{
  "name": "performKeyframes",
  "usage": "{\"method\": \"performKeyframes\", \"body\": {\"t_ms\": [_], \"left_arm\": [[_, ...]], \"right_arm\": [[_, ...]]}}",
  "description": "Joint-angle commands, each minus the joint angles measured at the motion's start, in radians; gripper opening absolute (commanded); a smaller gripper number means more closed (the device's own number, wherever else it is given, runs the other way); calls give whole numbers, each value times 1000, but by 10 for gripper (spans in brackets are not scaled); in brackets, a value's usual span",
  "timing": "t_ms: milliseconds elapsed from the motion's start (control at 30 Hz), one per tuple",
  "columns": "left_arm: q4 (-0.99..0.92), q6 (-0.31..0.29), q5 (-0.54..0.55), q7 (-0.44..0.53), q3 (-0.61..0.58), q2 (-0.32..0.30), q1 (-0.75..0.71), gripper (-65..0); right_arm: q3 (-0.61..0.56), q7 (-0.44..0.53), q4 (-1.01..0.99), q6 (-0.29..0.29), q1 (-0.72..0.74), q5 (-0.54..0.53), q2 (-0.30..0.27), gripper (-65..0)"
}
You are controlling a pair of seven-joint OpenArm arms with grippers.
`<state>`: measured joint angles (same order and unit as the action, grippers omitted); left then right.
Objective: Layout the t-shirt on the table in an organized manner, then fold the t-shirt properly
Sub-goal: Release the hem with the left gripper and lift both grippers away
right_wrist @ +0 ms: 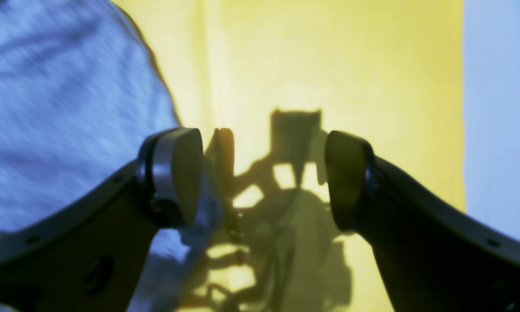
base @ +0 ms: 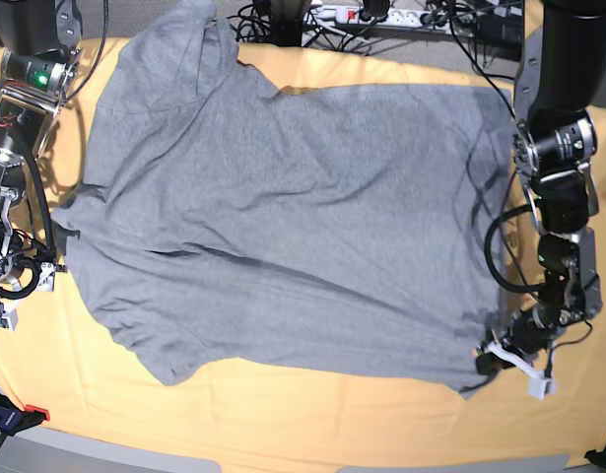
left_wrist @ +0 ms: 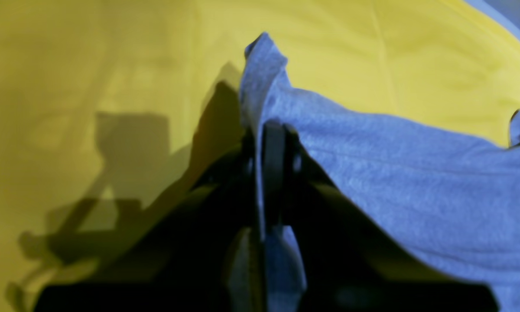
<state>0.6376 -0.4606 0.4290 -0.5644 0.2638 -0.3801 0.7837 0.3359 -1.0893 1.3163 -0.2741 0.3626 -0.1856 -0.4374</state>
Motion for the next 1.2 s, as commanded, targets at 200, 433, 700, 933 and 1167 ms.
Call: {"method": "performKeyframes", "body": {"t_ms": [200, 433, 700, 933, 1167], "left_arm": [[17, 2, -13, 45, 4, -50, 79, -650], [16, 12, -27, 41, 3, -61, 72, -650], [17, 2, 176, -200, 4, -102, 60, -156], [17, -184, 448, -446, 4, -171, 56, -219], [17, -237, 751, -671, 4, -222, 56, -650]], "right_arm": [[5, -10, 19, -26, 28, -54, -23, -198], [5, -21, 19, -21, 27, -51, -23, -198], [5, -30, 19, -59, 28, -88, -26, -198], [4, -6, 19, -87, 31, -108, -26, -407], [5, -27, 19, -129, 30, -200, -39, -650]]}}
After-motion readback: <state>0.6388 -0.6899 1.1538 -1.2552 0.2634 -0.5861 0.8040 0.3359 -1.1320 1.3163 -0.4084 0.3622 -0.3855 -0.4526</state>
